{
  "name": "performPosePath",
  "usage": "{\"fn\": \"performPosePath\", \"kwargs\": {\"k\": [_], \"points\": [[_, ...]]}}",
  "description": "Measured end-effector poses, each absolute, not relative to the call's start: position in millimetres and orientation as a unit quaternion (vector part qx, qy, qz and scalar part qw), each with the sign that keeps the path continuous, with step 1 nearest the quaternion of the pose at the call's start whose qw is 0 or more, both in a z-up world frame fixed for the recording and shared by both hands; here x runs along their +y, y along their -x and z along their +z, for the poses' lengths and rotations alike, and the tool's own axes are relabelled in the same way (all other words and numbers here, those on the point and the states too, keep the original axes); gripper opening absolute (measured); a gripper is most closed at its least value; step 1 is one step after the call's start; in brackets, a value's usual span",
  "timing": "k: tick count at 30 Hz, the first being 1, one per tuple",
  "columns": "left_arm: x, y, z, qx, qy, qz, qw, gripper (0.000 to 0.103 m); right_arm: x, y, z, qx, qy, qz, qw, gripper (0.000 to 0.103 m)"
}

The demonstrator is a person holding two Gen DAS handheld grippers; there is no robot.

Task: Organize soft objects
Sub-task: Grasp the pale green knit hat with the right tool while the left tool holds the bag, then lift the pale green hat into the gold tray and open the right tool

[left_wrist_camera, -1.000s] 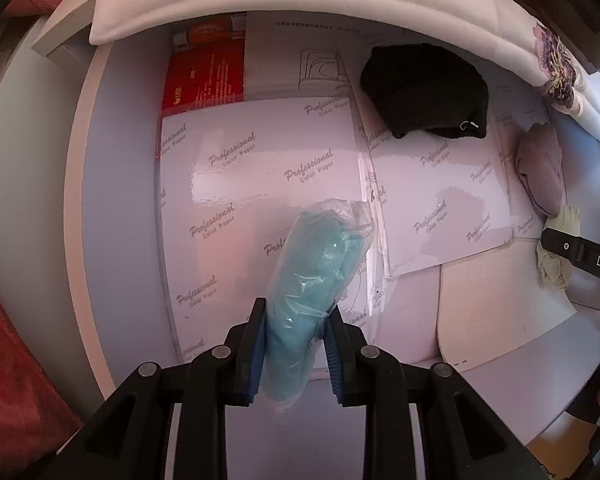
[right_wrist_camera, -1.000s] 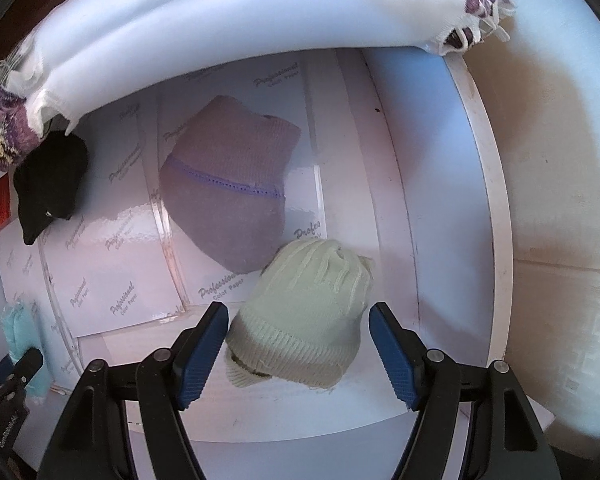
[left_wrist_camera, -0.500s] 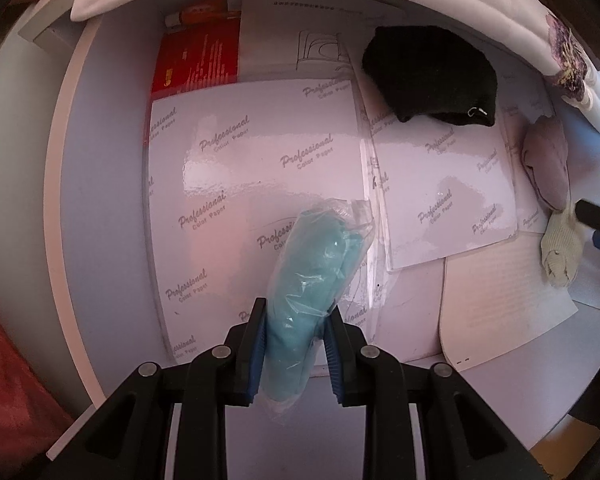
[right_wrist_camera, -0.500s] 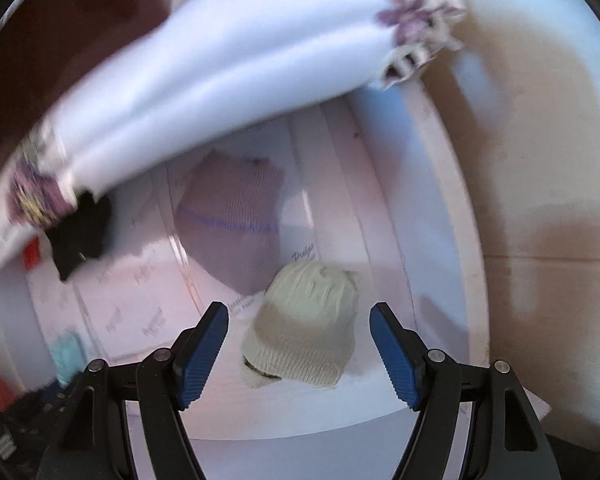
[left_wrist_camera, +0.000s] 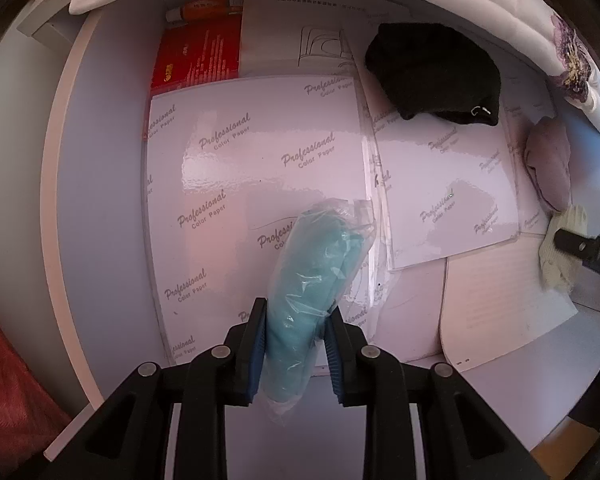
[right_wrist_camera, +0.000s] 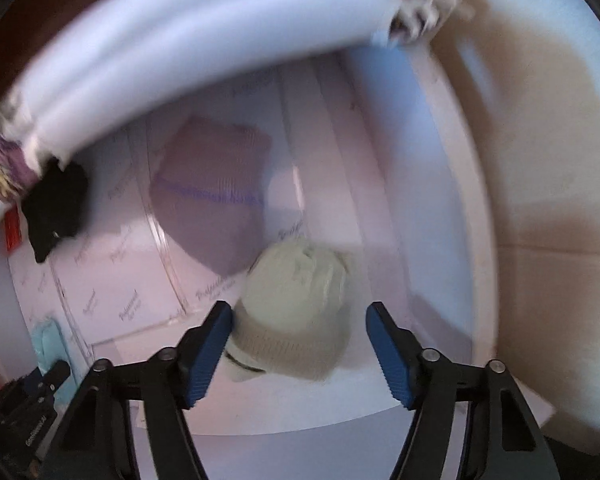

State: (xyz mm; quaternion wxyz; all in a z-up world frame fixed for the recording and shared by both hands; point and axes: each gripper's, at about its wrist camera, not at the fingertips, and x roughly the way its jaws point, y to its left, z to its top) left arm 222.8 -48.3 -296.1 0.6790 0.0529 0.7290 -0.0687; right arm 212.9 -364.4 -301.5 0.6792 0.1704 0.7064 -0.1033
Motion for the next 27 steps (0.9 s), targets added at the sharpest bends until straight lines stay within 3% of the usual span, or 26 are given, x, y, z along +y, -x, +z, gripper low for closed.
{"fn": "performPosePath", "kwargs": {"k": [14,27], "points": [[-49.6,-221.7,-296.6,0.728,-0.053,-0.066,0.680,0.027,-338.9,-209.8,-288.5,0.703,-0.128,-0.097,0.693,0.054],[-50.0,-222.3,-297.0,0.730,-0.056,-0.066,0.678,0.027,-319.0,-192.2,-192.3,0.646,-0.133,-0.007,0.752,0.054]]}}
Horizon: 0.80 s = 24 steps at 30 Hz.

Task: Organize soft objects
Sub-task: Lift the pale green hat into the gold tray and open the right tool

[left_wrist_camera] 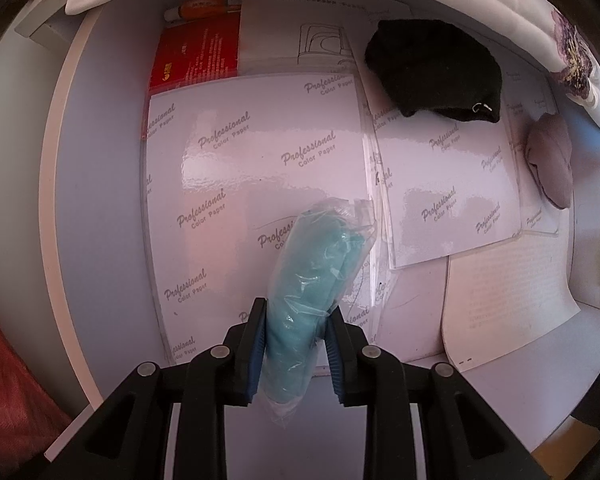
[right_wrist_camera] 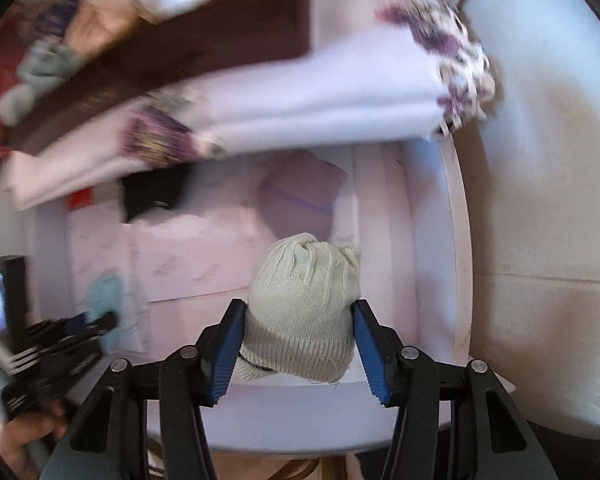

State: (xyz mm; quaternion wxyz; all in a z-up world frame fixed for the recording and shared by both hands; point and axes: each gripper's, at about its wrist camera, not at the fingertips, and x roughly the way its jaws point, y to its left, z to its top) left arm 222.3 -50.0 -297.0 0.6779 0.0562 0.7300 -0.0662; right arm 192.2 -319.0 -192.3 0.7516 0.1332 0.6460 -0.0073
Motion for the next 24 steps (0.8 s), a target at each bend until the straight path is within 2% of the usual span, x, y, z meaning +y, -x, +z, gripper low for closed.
{"fn": "performPosePath", "kwargs": {"k": [7,14,24], "points": [[-50.3,-222.3,-297.2,0.730,-0.056,-0.065,0.678,0.027,-314.0,-193.8,-123.8,0.571,-0.161,0.064,0.802,0.055],[-49.7,-222.1,-297.5,0.730,-0.056,-0.065,0.678,0.027,-314.0,-232.1,-48.7,0.489,-0.154,0.070,0.855,0.055],[-48.7,-222.2,-298.5,0.730,-0.056,-0.065,0.678,0.028,-302.4,-318.8,-67.4,0.505,-0.117,0.020,0.855,0.056]]}}
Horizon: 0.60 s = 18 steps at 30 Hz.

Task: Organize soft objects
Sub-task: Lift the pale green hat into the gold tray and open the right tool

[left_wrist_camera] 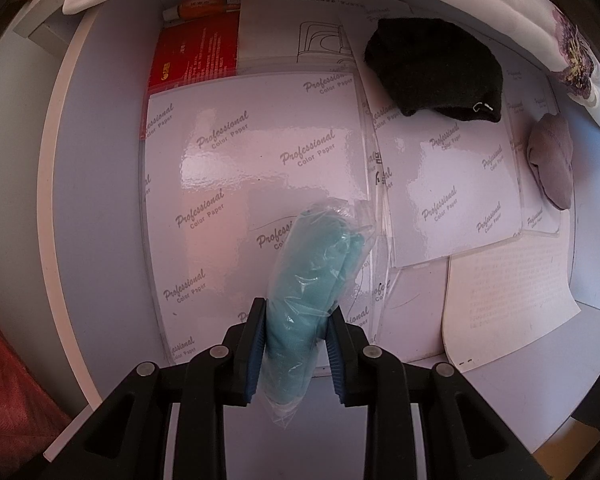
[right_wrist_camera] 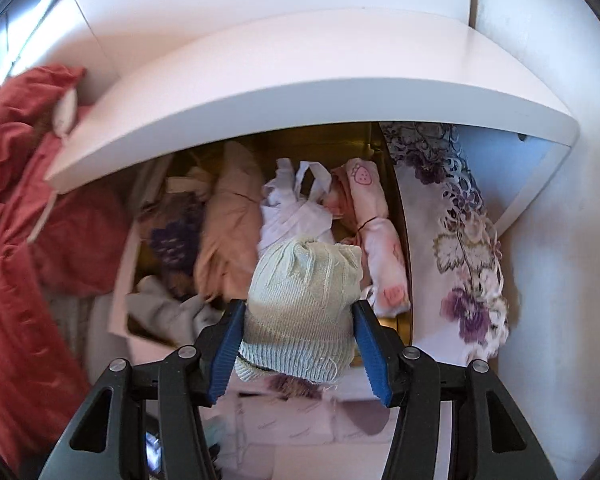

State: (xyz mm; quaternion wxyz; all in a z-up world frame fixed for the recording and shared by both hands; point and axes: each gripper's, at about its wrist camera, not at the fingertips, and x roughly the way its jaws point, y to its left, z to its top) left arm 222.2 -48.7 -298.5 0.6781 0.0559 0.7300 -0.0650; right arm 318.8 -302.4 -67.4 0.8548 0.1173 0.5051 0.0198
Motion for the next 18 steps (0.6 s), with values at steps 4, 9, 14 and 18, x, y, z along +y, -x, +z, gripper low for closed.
{"fn": "performPosePath", "kwargs": {"k": [4,9,14,18], "points": [[-48.4,-221.5,-299.1,0.730,-0.056,-0.065,0.678,0.028,-296.0,-332.8,-96.0,0.533,-0.070,0.000,0.843,0.056],[-48.8,-221.7,-299.9,0.730,-0.057,-0.064,0.678,0.028,-295.5,-336.6,-107.5,0.545,-0.052,0.000,0.837,0.061],[-48.7,-221.1,-300.1,0.730,-0.056,-0.064,0.678,0.028,-304.7,-334.7,-102.3,0.539,-0.080,0.000,0.839,0.068],[-48.6,-221.2,-300.2,0.730,-0.056,-0.064,0.678,0.028,-309.3,-327.0,-90.5,0.519,-0.084,-0.004,0.851,0.076]]}}
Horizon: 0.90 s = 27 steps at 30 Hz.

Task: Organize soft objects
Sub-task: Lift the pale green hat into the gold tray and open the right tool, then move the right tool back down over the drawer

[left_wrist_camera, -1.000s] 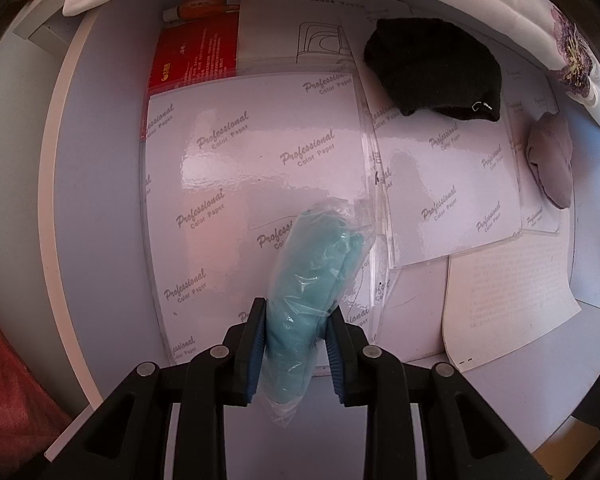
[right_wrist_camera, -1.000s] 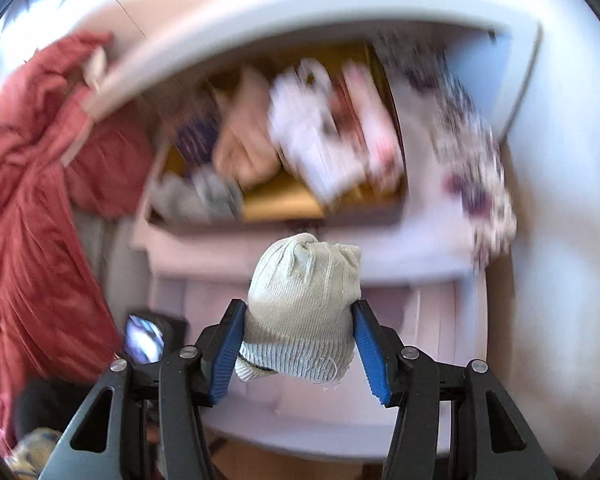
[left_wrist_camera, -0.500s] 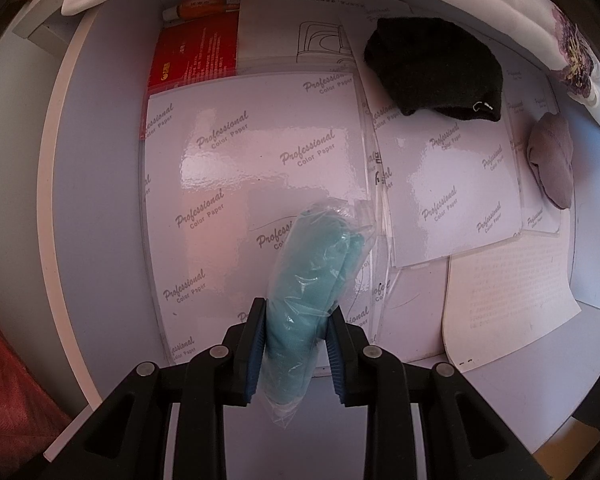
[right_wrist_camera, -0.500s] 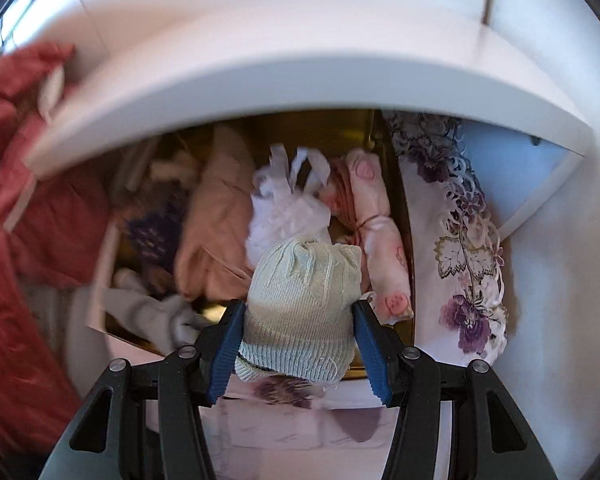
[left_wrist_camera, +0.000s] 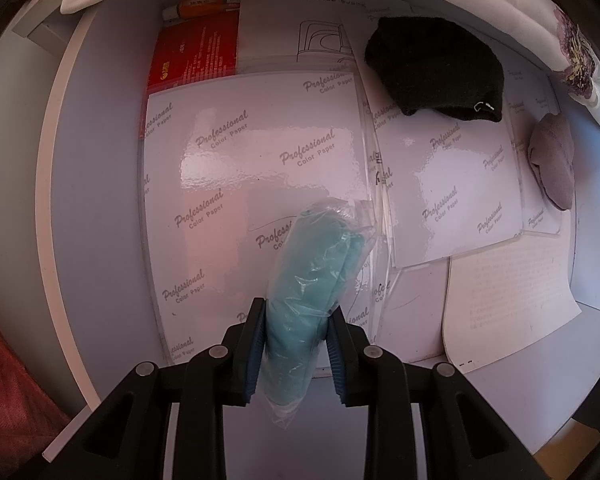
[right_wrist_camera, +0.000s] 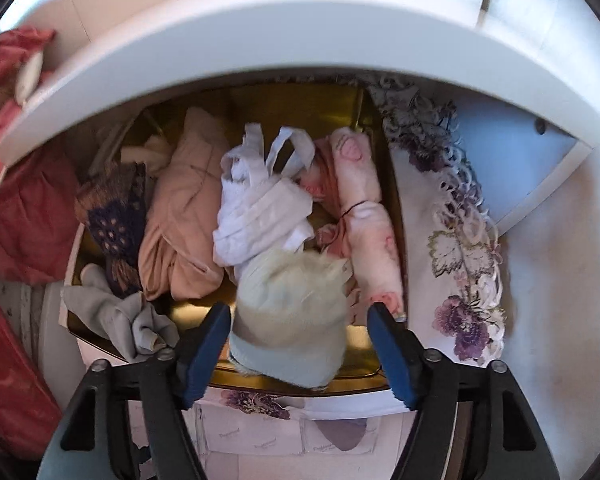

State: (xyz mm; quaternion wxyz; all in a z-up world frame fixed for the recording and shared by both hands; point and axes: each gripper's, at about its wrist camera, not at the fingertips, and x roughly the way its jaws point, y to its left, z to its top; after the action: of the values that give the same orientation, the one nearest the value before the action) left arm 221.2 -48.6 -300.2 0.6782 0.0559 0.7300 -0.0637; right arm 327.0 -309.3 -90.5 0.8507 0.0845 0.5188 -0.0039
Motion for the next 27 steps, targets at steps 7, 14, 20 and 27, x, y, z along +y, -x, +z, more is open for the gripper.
{"fn": "performPosePath", "kwargs": {"k": [7,14,20,27], "points": [[-47.7,-221.1,-300.7,0.730,-0.055,-0.064,0.678,0.028,-317.7,-292.1,-59.1,0.469,-0.102,-0.001,0.877,0.082],[-48.0,-221.3,-301.5,0.730,-0.057,-0.064,0.678,0.029,-327.9,-222.7,-35.1,0.405,-0.097,-0.027,0.909,0.103],[-49.0,-220.0,-301.4,0.729,-0.058,-0.062,0.679,0.030,-334.1,-202.8,-76.2,0.479,-0.134,-0.039,0.867,0.103],[-51.8,-217.9,-303.2,0.729,-0.064,-0.061,0.679,0.030,-342.1,-199.5,-156.9,0.594,-0.196,-0.048,0.779,0.103]]}}
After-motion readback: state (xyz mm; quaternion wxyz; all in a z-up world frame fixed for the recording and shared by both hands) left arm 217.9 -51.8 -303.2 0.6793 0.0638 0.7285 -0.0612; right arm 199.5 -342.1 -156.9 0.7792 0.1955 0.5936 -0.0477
